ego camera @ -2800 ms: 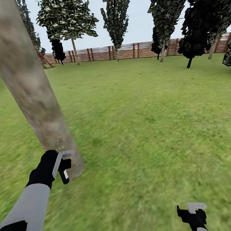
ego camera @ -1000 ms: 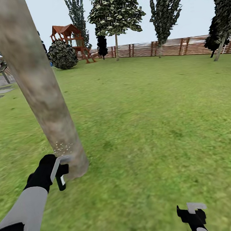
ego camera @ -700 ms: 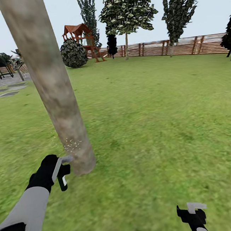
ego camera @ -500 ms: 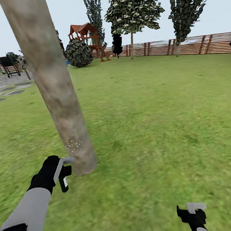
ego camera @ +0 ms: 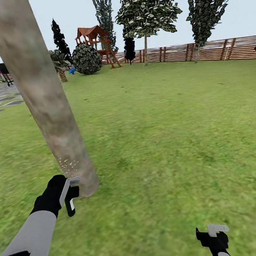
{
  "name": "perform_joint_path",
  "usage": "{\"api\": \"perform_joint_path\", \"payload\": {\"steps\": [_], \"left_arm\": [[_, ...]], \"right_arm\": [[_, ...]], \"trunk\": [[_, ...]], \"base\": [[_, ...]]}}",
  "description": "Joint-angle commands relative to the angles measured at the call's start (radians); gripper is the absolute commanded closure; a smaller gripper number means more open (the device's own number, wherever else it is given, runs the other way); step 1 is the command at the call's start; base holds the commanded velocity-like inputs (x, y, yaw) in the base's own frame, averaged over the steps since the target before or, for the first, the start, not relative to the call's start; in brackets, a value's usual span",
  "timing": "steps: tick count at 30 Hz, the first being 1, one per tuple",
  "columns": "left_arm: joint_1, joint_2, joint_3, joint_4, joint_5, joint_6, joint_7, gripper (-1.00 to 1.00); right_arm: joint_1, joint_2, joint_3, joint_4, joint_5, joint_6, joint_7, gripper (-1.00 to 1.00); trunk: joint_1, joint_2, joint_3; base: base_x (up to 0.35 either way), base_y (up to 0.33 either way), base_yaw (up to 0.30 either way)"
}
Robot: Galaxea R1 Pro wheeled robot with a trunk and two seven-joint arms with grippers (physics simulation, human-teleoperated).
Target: In the garden, pick up the pesticide atomizer on the floor and spray pesticide onto both trees until each tree trunk is fully covered.
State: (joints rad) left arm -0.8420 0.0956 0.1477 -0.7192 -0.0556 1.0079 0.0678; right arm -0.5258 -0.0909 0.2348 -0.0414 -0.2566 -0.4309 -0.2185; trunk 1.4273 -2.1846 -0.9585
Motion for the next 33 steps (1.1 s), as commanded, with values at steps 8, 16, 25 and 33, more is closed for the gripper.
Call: {"api": "perform_joint_path", "payload": {"steps": [8,16,25,33], "left_arm": [[0.04,0.007,-0.001,0.013,-0.013,0.003,0.028,1.0],[0.087,0.001,0.007,0.021,-0.008,-0.081,0.094,1.0],[0.087,-0.002,0.004,0.02,-0.004,-0.083,0.088,1.0],[0.087,-0.002,0.008,0.012,-0.003,-0.082,0.089,1.0]], "right_arm": [[0.0,0.0,0.009,0.0,-0.007,-0.002,-0.002,-1.0],[0.0,0.0,0.009,0.0,-0.008,-0.002,-0.002,-1.0],[0.0,0.0,0.009,0.0,-0.008,-0.002,-0.002,-1.0],[0.0,0.0,0.009,0.0,-0.008,-0.002,-0.002,-1.0]], "trunk": [[0.0,0.0,-0.001],[0.0,0.0,-0.001],[0.0,0.0,-0.001],[0.0,0.0,-0.001]], "base": [[0.171,-0.251,0.215],[0.206,-0.222,0.237],[0.139,-0.235,0.007],[-0.066,-0.27,0.029]]}}
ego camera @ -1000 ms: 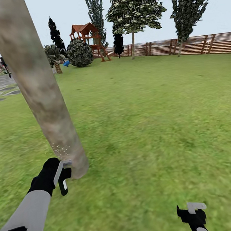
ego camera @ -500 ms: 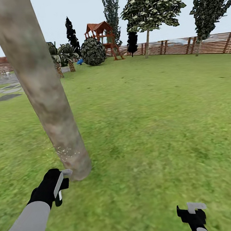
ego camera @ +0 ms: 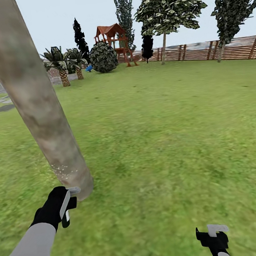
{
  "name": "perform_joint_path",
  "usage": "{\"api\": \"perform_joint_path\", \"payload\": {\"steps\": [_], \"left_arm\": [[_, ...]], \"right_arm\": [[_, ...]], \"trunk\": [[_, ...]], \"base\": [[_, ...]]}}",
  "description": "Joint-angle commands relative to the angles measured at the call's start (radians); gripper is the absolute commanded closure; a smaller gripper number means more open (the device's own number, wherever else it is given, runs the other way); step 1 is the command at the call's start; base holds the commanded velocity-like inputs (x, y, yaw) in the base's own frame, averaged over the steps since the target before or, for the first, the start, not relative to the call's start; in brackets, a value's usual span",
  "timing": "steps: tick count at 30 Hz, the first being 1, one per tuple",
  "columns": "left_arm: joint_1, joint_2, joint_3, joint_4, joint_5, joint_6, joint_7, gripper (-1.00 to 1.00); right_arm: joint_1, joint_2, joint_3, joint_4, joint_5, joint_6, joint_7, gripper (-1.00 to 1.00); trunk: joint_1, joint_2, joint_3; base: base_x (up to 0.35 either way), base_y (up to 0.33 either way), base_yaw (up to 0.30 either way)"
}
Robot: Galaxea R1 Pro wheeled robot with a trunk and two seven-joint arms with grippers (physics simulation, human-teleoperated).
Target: In the garden, pick up the pesticide atomizer on the floor and spray pesticide onto both trees until each tree trunk is fully covered.
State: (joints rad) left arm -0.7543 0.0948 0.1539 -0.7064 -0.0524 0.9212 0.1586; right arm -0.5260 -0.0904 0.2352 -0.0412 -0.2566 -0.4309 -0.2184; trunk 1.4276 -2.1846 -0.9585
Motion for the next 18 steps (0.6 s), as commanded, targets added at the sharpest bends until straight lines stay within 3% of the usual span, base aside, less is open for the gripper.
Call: {"api": "perform_joint_path", "payload": {"steps": [1,18], "left_arm": [[-0.001,-0.001,0.002,-0.002,-0.007,0.005,-0.002,1.0],[-0.002,-0.004,0.006,-0.007,-0.003,0.005,-0.005,1.0]], "right_arm": [[0.0,0.0,0.009,0.0,-0.008,-0.002,-0.002,-1.0],[0.0,0.0,0.009,0.0,-0.008,-0.002,-0.002,-1.0]], "trunk": [[0.0,0.0,-0.001],[0.0,0.0,-0.001]], "base": [[0.097,-0.27,0.213],[0.146,-0.253,0.272]]}}
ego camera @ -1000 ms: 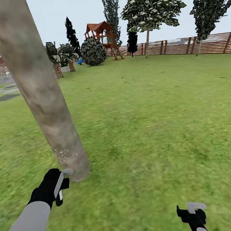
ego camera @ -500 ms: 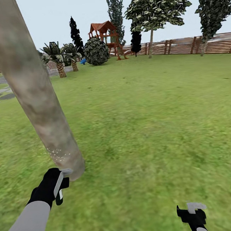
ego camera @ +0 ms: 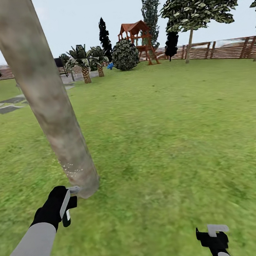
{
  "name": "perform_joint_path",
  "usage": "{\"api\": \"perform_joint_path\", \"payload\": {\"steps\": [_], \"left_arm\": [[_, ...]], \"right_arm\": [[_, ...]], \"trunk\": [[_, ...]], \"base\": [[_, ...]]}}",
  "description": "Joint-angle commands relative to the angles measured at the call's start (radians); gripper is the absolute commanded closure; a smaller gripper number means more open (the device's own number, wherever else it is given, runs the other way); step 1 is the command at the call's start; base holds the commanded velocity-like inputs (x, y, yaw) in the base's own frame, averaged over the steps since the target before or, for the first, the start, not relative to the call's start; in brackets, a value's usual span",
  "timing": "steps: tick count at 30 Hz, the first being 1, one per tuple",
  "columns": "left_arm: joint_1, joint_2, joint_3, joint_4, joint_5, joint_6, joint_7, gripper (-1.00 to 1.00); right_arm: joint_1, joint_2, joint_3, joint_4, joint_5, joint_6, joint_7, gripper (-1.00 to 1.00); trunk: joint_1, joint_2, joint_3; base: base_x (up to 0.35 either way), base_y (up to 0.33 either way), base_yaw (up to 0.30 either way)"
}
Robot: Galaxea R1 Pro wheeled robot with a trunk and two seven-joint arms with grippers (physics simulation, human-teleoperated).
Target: In the garden, pick up the pesticide atomizer on the floor and spray pesticide onto both trees until each tree trunk is fully covered.
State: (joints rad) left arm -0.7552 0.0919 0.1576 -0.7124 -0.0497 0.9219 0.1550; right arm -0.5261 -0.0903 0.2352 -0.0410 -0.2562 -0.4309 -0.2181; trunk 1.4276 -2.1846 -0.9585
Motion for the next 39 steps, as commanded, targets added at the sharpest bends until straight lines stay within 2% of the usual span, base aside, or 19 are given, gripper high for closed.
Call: {"api": "perform_joint_path", "payload": {"steps": [1,22,31,34,35,39], "left_arm": [[-0.001,-0.001,0.002,-0.001,-0.006,0.005,-0.002,1.0],[-0.004,-0.007,0.0,-0.004,-0.007,0.013,0.001,1.0],[-0.021,0.0,-0.001,-0.006,-0.007,0.019,-0.004,1.0],[-0.073,0.005,-0.001,-0.013,-0.006,0.075,-0.008,1.0],[-0.109,0.005,-0.001,-0.013,-0.007,0.088,-0.009,1.0],[-0.189,0.005,-0.001,0.001,-0.007,0.1,-0.009,1.0]], "right_arm": [[0.0,0.0,0.009,0.0,-0.008,-0.002,-0.003,-1.0],[0.0,0.0,0.009,0.0,-0.008,-0.002,-0.003,-1.0],[0.0,0.0,0.008,0.0,-0.008,-0.002,-0.003,-1.0],[0.0,0.0,0.007,0.0,-0.008,-0.002,-0.003,-1.0],[0.0,0.0,0.007,0.0,-0.008,-0.002,-0.003,-1.0],[0.0,0.0,0.007,0.0,-0.008,-0.002,-0.003,-1.0]], "trunk": [[0.0,0.0,-0.001],[0.0,0.0,-0.001],[0.0,0.0,-0.001],[0.0,0.0,-0.001],[0.0,0.0,-0.001],[0.0,0.0,-0.001]], "base": [[0.022,-0.268,0.275],[0.0,-0.272,0.006],[0.0,-0.149,0.228],[0.0,-0.005,0.277],[0.0,-0.001,0.277],[0.0,0.0,0.277]]}}
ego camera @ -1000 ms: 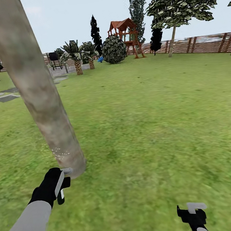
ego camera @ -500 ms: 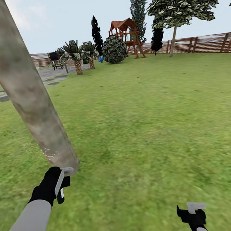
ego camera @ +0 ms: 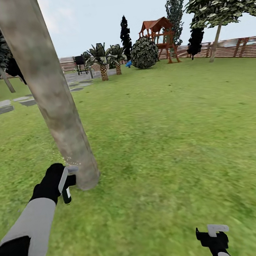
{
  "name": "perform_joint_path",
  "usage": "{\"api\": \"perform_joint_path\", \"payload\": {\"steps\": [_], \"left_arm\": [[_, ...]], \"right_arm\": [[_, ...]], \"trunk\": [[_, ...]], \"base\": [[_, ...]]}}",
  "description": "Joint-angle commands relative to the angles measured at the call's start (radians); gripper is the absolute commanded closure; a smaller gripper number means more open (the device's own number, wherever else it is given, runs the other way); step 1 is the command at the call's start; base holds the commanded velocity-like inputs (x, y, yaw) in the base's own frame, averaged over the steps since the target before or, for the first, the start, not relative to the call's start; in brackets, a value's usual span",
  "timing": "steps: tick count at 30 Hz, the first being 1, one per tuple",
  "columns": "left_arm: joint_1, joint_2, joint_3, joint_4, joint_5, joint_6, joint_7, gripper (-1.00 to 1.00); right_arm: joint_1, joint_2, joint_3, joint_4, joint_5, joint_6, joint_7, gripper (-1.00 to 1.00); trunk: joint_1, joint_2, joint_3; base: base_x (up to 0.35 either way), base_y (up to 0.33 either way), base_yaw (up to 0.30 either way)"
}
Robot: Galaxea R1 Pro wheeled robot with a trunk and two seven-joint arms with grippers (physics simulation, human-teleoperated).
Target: In the garden, pick up the pesticide atomizer on the floor and spray pesticide onto both trees until each tree trunk is fully covered.
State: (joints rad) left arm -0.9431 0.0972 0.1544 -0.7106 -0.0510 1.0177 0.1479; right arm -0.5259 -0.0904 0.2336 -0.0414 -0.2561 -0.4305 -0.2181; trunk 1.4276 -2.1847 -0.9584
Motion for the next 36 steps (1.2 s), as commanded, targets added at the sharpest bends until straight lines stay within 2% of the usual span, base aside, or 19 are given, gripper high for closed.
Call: {"api": "perform_joint_path", "payload": {"steps": [1,3,7,13,21,30,33,36], "left_arm": [[-0.021,0.001,0.001,0.004,-0.006,0.007,-0.002,1.0],[-0.04,0.012,0.0,0.005,-0.005,0.011,-0.003,1.0],[-0.029,0.022,-0.008,0.005,-0.005,0.012,-0.005,1.0],[-0.034,0.028,-0.008,0.024,-0.013,0.01,-0.087,1.0],[-0.028,0.027,-0.01,0.022,-0.014,0.009,-0.092,1.0],[-0.029,0.031,-0.01,0.019,-0.02,0.009,-0.091,1.0],[-0.031,0.03,-0.008,0.019,-0.055,0.009,-0.091,1.0],[-0.032,0.03,-0.007,0.019,-0.065,0.01,-0.091,1.0]], "right_arm": [[0.0,0.0,0.009,-0.001,-0.008,-0.002,-0.003,-1.0],[0.0,-0.003,0.009,0.0,-0.008,-0.002,-0.003,-1.0],[0.0,-0.004,0.009,0.0,-0.008,-0.002,-0.003,-1.0],[0.0,-0.003,0.009,0.0,-0.008,-0.002,-0.003,-1.0],[0.0,-0.003,0.009,0.0,-0.008,-0.002,-0.003,-1.0],[0.0,-0.002,0.009,0.0,-0.008,-0.002,-0.003,-1.0],[0.0,-0.002,0.009,0.0,-0.008,-0.002,-0.003,-1.0],[0.0,-0.002,0.01,0.0,-0.008,-0.002,-0.003,-1.0]], "trunk": [[0.0,0.0,-0.001],[0.0,0.0,-0.001],[0.0,0.0,-0.001],[0.0,0.0,-0.001],[0.0,0.0,-0.001],[0.0,0.0,-0.001],[0.0,0.0,-0.001],[0.0,0.0,-0.001]], "base": [[0.0,0.0,0.058],[0.0,0.0,0.022],[0.0,0.0,0.001],[0.0,0.0,0.0],[0.161,-0.124,0.0],[0.05,-0.261,0.0],[0.0,-0.277,0.034],[0.005,-0.277,0.199]]}}
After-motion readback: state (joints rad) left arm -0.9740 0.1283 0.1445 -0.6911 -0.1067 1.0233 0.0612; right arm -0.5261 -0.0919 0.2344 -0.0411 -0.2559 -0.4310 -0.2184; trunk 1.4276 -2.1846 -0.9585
